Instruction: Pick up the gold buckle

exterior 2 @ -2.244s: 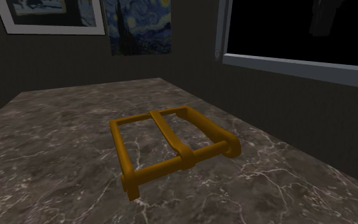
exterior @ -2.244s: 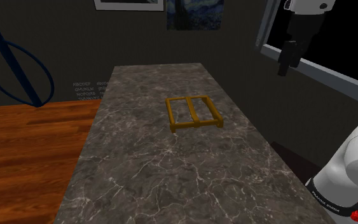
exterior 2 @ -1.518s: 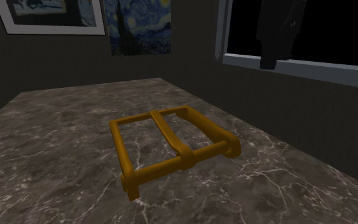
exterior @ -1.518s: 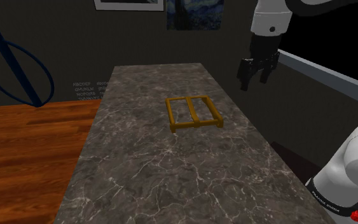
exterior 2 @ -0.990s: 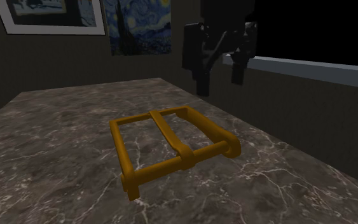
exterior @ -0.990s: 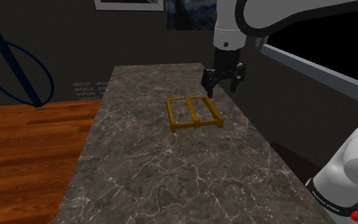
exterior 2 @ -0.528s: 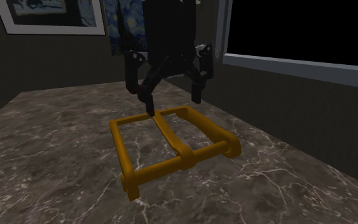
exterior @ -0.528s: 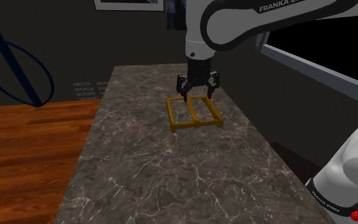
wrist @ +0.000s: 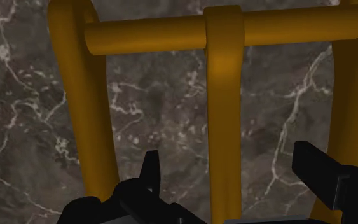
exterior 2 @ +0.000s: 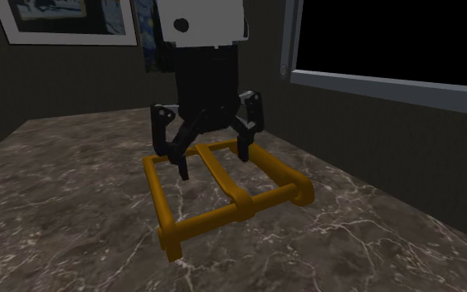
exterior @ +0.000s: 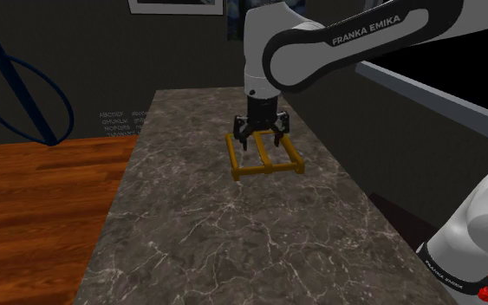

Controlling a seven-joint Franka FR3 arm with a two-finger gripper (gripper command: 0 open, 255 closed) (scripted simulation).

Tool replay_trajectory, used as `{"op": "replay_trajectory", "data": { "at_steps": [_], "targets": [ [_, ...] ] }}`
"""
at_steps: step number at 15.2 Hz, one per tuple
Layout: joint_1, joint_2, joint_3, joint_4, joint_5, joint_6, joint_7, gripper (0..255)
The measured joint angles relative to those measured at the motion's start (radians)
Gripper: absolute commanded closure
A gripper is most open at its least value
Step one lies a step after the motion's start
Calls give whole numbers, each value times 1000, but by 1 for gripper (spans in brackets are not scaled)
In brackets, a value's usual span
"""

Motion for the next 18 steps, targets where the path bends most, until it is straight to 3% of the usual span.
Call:
{"op": "replay_trajectory", "data": {
  "at_steps": [1,2,12,18],
  "targets": [
    [0,0,0,-6,0,6,-1,0],
    [-1,1,-1,-10,-1,11,-1,255],
    [-1,1,-1,-13,-1,15,-1,255],
    [-2,-17,-3,33,7,-48,-9,255]
  ]
}}
